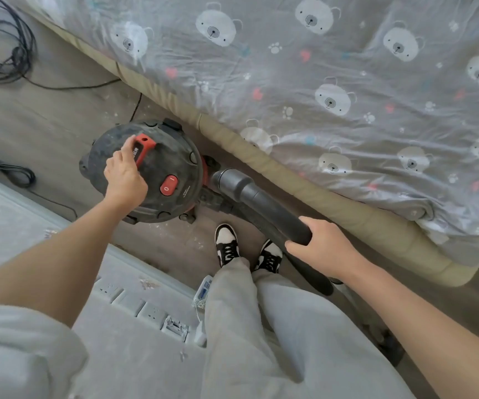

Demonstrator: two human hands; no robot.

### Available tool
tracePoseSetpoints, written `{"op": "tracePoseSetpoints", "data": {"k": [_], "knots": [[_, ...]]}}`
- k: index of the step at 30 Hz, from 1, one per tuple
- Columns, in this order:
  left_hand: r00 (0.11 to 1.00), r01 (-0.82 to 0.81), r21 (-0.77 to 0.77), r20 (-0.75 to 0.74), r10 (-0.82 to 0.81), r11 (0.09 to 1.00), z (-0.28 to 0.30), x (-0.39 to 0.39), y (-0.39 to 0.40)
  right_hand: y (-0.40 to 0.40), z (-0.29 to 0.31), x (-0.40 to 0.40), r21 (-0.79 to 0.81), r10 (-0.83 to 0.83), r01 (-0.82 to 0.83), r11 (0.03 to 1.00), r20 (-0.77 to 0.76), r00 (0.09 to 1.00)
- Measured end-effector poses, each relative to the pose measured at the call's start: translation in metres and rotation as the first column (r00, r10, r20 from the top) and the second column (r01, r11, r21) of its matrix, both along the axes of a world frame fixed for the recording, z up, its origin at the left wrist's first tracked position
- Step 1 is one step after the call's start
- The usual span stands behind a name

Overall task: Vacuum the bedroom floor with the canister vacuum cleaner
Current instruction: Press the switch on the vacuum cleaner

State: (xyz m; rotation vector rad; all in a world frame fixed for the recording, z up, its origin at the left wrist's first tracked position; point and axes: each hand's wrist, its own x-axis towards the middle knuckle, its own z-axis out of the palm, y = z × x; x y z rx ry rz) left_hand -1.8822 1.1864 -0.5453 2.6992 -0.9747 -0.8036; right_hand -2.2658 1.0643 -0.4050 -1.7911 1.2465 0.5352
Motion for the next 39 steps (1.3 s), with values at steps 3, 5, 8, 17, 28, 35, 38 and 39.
{"op": "tracePoseSetpoints", "data": {"k": [3,5,8,17,28,35,38,39], "knots": [[0.999,0.012,0.093,0.040,-0.016,0.996,-0.006,0.032,-0.004,0.002,-0.003,0.024,0.007,0.025,-0.026,1.000,0.018,1.000],[0.998,0.011,0.112,0.054,-0.017,0.994,-0.008,0.051,-0.010,0.003,-0.002,0.036,-0.001,0.023,-0.023,1.000,0.023,0.999],[0.995,-0.012,0.110,0.098,0.001,0.994,-0.011,0.085,-0.013,0.001,-0.003,0.060,-0.009,0.028,-0.028,1.000,0.028,0.999],[0.995,-0.020,0.189,0.100,0.001,0.982,-0.013,0.190,-0.028,-0.005,-0.007,0.148,0.046,0.014,-0.014,0.999,0.010,1.000],[0.994,-0.047,0.373,0.113,0.005,0.927,-0.010,0.331,-0.034,-0.003,-0.029,0.270,0.055,0.030,-0.032,0.998,0.043,0.999],[0.996,-0.086,0.408,0.059,0.068,0.909,0.027,0.326,-0.046,0.007,-0.012,0.334,0.042,0.070,-0.075,0.996,0.110,0.992],[0.993,-0.056,0.024,-0.098,0.058,0.998,0.069,0.274,-0.049,0.008,0.011,0.345,0.048,0.082,-0.089,0.995,0.131,0.988],[0.982,-0.084,-0.135,-0.180,0.059,0.987,0.086,0.258,-0.049,0.007,0.017,0.347,0.054,0.080,-0.088,0.995,0.135,0.988]]}}
